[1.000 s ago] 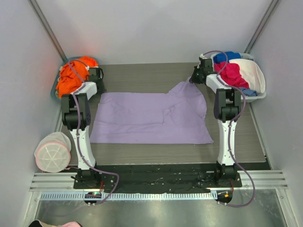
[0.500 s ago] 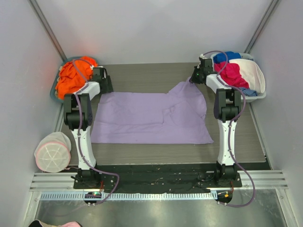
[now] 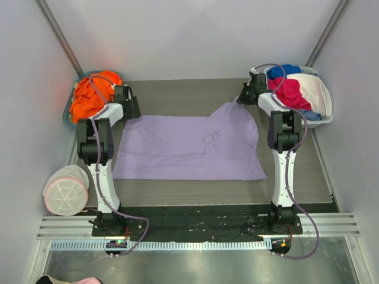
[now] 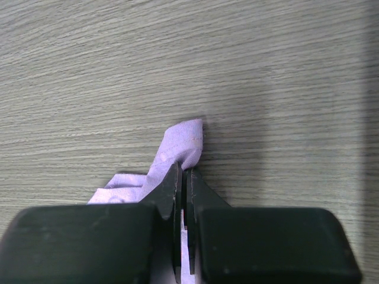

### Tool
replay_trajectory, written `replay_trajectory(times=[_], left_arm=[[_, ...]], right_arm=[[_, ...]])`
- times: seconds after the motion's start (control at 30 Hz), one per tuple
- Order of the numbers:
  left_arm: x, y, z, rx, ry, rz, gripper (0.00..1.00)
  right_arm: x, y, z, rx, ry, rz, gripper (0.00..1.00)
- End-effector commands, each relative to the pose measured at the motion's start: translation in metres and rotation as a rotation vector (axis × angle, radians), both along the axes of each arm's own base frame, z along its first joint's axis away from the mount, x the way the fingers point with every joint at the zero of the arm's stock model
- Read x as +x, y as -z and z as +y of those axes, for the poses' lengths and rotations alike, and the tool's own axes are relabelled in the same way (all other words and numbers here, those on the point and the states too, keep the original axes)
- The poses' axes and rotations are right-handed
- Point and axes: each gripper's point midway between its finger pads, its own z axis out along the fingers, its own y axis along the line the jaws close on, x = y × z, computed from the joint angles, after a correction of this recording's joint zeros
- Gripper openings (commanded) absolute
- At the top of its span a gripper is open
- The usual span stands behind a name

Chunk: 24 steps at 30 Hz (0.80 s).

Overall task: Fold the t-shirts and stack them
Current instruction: Fold the tshirt

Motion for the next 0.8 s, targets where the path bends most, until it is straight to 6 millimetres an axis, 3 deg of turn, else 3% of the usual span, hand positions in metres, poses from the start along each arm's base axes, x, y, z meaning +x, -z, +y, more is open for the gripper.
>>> replay_trajectory(times=[0.0, 0.2, 0.5, 0.77], left_arm=[[-0.003, -0.035, 0.026, 0.007, -0.078, -0.051, 0.73], [0.004, -0.049, 0.026, 0.001, -0.076, -0.082, 0.73], [-0.001, -0.035, 0.024, -0.004, -0.072, -0.052, 0.73], [-0.002, -0.027, 0.025, 0.0, -0.074, -0.038, 0.44]], right_arm=[[0.0, -0.001, 0.003, 0.021, -0.01, 0.002, 0.01], [-0.001, 0.003, 0.003, 0.025, -0.011, 0.01, 0.01], [0.0, 0.002, 0.004, 0.027, -0.015, 0.007, 0.01], [0.0, 0.003, 0.005, 0.029, -0.017, 0.01, 0.01]])
